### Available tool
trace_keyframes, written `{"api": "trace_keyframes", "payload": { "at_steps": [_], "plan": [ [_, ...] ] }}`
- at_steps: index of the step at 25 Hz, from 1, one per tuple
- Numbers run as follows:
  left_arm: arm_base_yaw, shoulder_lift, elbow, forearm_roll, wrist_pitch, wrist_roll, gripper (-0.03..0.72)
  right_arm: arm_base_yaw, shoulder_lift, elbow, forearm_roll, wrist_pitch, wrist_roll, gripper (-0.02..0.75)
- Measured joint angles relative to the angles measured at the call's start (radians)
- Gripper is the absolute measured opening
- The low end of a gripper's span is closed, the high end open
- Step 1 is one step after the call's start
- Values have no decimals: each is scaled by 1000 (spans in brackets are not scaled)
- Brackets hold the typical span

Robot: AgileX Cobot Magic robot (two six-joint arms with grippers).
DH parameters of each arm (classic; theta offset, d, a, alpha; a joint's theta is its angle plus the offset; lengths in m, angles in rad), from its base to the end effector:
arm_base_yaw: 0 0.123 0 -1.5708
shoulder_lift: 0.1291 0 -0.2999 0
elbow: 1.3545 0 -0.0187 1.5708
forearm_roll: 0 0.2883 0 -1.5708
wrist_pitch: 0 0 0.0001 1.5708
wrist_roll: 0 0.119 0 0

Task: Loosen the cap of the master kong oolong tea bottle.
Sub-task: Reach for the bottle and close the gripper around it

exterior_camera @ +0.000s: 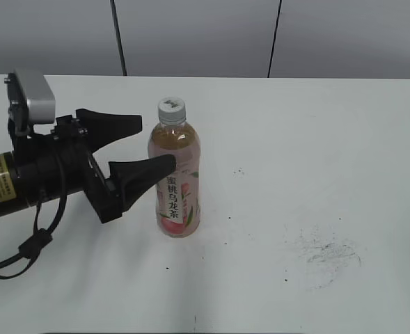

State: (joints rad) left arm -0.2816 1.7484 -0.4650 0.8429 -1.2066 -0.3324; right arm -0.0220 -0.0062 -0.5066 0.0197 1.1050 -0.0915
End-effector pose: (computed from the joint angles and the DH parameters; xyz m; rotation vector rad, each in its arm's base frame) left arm 0.2630 -0.1625 0.1350 0.8404 1.5295 -0.8305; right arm 0.0339 0.0013 0.2803 -0.0737 2.0746 -0.0458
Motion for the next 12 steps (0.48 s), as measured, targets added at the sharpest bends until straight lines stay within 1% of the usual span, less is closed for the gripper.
{"api": "trace_keyframes", "payload": {
  "at_steps": [4,12],
  "plan": [
    [-30,17,-50,-1,-5,-5,596,0,0,0,0,0,0,554],
    [-89,162,-173,-7,-3,-14,595,0,0,0,0,0,0,554]
  ]
}}
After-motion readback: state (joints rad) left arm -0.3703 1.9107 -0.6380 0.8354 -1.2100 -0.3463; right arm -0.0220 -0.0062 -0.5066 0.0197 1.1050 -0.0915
